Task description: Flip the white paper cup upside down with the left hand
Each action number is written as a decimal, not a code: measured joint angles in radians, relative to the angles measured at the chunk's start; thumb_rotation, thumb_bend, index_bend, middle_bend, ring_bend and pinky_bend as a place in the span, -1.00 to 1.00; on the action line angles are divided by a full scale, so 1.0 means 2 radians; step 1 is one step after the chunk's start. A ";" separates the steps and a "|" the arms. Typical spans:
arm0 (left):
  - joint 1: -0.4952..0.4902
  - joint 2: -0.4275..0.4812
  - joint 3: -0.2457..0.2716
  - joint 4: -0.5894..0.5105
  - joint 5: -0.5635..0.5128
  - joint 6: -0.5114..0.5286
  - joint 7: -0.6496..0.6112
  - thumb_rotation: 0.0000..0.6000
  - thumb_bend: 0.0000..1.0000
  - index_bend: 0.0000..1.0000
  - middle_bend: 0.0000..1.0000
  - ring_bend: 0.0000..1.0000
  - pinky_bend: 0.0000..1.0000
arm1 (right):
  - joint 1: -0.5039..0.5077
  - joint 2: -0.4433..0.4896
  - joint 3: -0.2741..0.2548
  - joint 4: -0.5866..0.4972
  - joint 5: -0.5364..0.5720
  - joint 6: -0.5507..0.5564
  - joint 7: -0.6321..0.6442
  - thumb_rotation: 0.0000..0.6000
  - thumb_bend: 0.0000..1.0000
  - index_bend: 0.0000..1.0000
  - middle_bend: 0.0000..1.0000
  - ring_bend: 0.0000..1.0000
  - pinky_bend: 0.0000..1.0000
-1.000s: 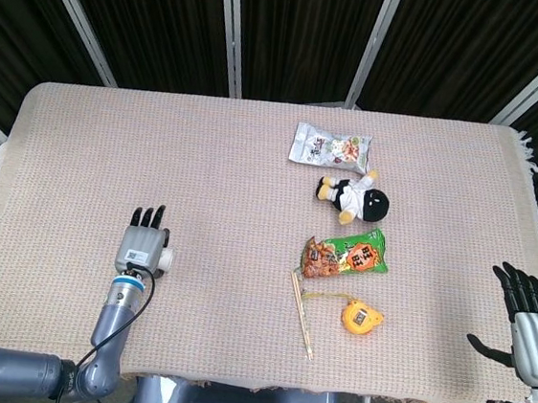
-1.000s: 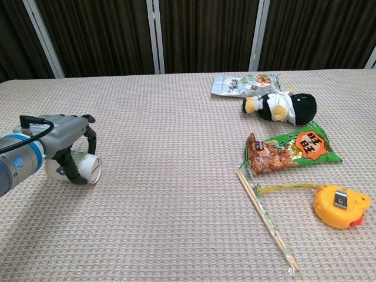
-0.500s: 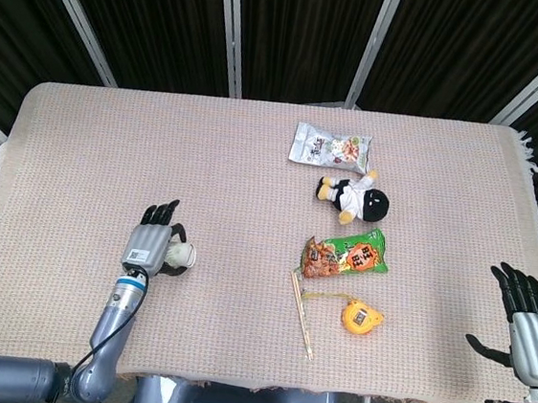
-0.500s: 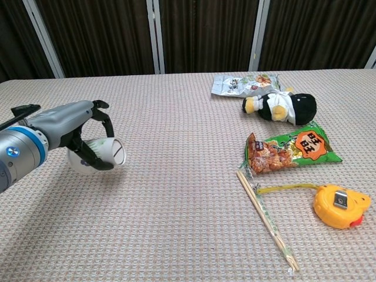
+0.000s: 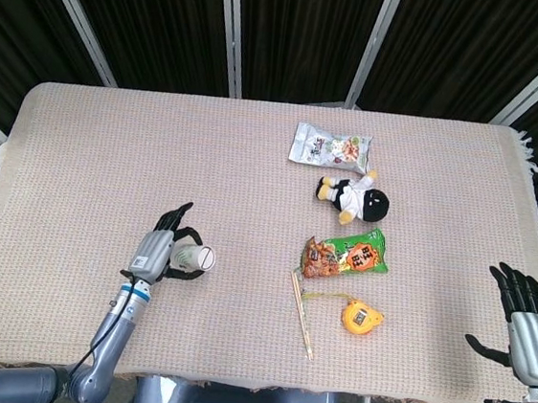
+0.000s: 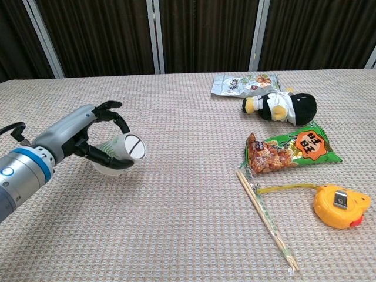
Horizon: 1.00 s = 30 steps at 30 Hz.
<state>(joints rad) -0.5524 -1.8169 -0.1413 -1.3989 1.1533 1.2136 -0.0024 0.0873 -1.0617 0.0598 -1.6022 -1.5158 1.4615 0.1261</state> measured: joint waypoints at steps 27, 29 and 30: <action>0.064 0.095 0.041 -0.010 0.062 0.020 -0.011 1.00 -0.84 -1.00 -1.00 -1.00 -1.00 | 0.002 0.000 -0.001 -0.004 0.006 -0.008 -0.016 1.00 -1.00 -0.78 -1.00 -1.00 -1.00; 0.070 0.108 0.043 -0.014 0.071 0.035 -0.009 1.00 -0.89 -1.00 -1.00 -1.00 -1.00 | 0.002 -0.002 0.000 -0.003 0.007 -0.008 -0.017 1.00 -1.00 -0.83 -1.00 -1.00 -1.00; 0.075 0.115 0.045 -0.017 0.078 0.048 -0.005 1.00 -0.91 -1.00 -1.00 -1.00 -1.00 | 0.002 -0.002 0.000 -0.002 0.008 -0.009 -0.018 1.00 -1.00 -0.90 -1.00 -1.00 -1.00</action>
<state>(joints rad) -0.4014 -1.5872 -0.0509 -1.4320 1.3097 1.3087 -0.0119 0.0920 -1.0664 0.0595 -1.6070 -1.5006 1.4445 0.0900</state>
